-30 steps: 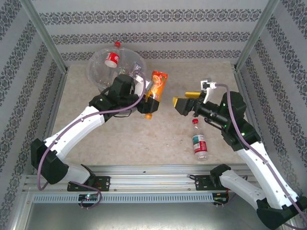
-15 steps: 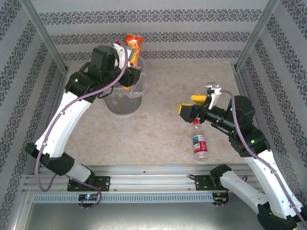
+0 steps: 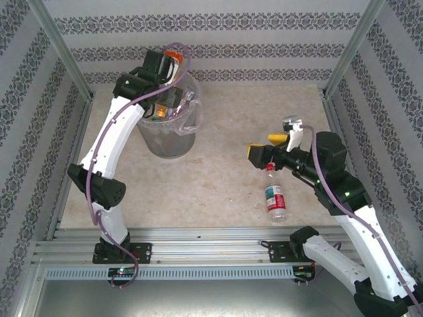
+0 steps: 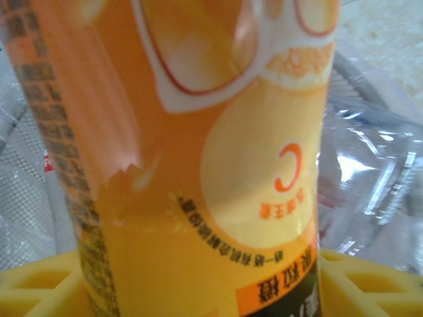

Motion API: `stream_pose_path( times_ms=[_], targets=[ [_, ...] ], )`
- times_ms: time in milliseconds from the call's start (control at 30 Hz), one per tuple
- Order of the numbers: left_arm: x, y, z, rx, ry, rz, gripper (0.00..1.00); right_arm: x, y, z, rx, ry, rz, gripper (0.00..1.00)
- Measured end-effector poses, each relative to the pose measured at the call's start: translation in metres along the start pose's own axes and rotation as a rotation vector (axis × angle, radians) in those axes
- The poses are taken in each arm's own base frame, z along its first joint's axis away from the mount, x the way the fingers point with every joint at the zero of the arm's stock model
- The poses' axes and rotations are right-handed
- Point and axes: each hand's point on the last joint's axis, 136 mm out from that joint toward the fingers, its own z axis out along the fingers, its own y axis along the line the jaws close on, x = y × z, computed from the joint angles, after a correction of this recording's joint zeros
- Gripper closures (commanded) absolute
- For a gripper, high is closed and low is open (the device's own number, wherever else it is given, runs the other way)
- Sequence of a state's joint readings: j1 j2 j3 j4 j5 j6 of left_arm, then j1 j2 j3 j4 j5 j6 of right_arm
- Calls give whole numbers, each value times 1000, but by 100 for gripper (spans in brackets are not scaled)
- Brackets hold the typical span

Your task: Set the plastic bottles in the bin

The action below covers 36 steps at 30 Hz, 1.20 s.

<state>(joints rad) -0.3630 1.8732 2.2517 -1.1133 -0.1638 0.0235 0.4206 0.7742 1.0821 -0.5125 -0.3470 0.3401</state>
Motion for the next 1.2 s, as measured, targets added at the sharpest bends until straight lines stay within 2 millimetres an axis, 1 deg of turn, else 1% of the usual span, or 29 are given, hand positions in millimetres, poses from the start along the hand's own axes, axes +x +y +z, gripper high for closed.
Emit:
stream_pose_path(
  times_ms=[100,233,300,433,533,667,733,833,967,1100,1200],
  targets=[
    [2,5,7,-13,20,-4,27,5,-9,3,41,21,12,2],
    [7,3,12,-10,46,2,21,8,-22,5,100,32,29,2],
    [8,3,12,-8,48,2,21,9,-27,5,124,35,36,2],
    [8,2,11,-4,49,3,21,14,-44,6,202,53,70,2],
    [9,0,11,7,51,2,21,23,-64,6,286,86,102,2],
    [6,-3,9,34,41,-2,12,39,-94,5,401,138,166,2],
    [4,-5,3,49,28,-7,8,49,-107,3,452,164,202,2],
    [-4,-6,-11,77,-9,-19,0,66,-126,0,531,211,247,2],
    [-16,-7,-42,126,-88,-36,0,90,-146,-1,635,294,284,2],
    [-27,-8,-83,184,-192,-61,0,113,-163,0,709,377,309,2],
    [-26,-13,-109,240,-255,-73,0,130,-172,3,742,434,330,2]
  ],
)
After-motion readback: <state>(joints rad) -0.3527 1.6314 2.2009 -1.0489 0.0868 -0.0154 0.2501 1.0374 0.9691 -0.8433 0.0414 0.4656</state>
